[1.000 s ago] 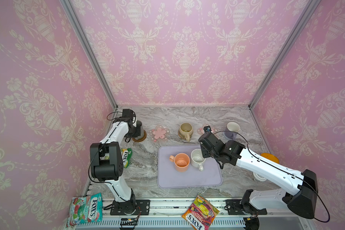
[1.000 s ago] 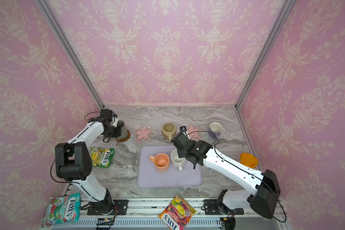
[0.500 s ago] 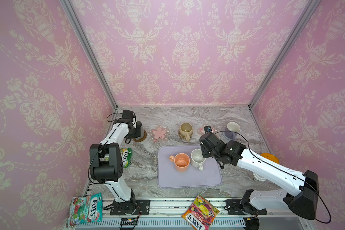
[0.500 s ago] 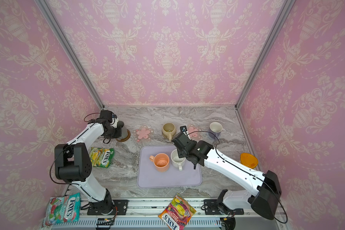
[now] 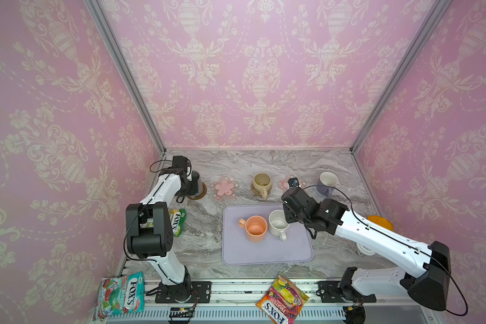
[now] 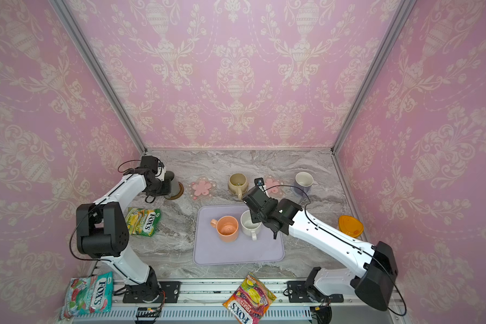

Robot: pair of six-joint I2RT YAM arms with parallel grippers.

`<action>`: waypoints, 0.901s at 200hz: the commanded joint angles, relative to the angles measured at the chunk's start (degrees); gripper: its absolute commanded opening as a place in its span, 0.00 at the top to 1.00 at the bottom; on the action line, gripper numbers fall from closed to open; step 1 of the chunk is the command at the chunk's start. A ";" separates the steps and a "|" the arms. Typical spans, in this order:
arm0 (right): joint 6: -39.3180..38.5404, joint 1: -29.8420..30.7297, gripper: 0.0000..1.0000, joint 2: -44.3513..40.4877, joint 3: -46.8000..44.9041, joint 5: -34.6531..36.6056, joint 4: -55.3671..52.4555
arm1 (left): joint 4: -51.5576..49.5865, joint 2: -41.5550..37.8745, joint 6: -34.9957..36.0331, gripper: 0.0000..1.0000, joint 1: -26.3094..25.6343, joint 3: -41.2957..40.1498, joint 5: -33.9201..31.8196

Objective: Place cups on coasters
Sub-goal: Place the cup on the coaster.

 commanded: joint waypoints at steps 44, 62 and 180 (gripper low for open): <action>1.71 -0.41 0.46 -2.76 -0.94 -0.38 0.14 | -2.69 -3.91 -2.47 0.56 0.59 -1.19 -1.59; 1.88 -0.37 0.46 -3.56 -1.32 -0.29 0.05 | -3.25 -5.18 -2.47 0.53 0.59 -1.01 -2.06; 5.18 -0.44 0.45 -8.25 -4.51 -2.29 -1.09 | -13.17 -18.59 -3.79 0.45 0.50 -1.24 -5.08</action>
